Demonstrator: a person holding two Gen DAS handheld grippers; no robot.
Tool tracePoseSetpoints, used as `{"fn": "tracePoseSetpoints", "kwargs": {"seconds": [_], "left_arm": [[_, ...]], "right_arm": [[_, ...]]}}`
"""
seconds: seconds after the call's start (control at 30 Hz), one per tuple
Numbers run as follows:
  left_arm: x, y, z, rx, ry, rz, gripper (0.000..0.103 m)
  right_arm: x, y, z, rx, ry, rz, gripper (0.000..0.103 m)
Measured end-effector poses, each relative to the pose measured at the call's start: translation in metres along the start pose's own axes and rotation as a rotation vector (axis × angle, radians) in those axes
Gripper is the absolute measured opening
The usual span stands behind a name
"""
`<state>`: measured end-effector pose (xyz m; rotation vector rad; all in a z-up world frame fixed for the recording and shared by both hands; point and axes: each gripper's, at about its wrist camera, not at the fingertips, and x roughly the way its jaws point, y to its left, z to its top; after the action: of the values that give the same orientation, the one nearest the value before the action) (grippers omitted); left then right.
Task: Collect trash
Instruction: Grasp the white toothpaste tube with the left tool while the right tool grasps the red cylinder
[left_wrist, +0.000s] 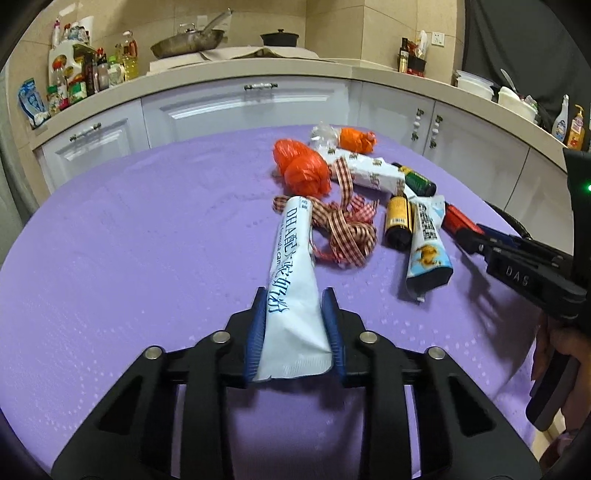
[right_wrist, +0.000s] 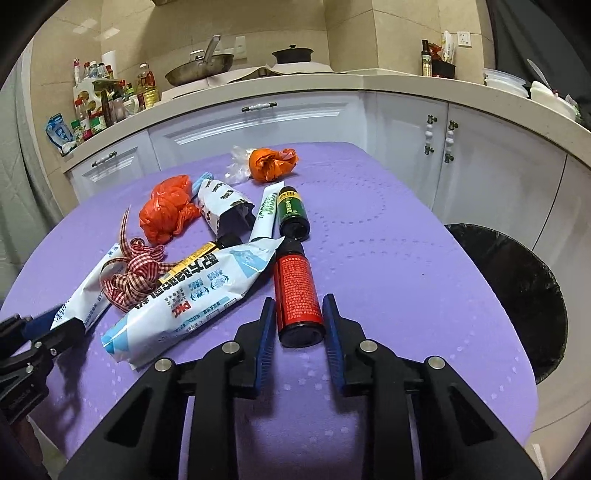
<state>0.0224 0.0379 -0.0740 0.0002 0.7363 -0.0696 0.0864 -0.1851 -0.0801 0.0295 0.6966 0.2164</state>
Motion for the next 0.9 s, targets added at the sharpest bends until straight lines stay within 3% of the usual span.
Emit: {"fn": "tracePoseSetpoints", "kwargs": {"seconds": [0.47,0.9], "left_arm": [[-0.038,0.012,0.005,-0.013,-0.112,0.037,0.027],[-0.045,-0.023,0.027,0.022,-0.145,-0.031,0.027]], "right_arm": [[-0.025,-0.007,0.003,0.002,-0.057,-0.013,0.025],[-0.042,-0.026,0.006,0.017,-0.088,-0.022,0.025]]}}
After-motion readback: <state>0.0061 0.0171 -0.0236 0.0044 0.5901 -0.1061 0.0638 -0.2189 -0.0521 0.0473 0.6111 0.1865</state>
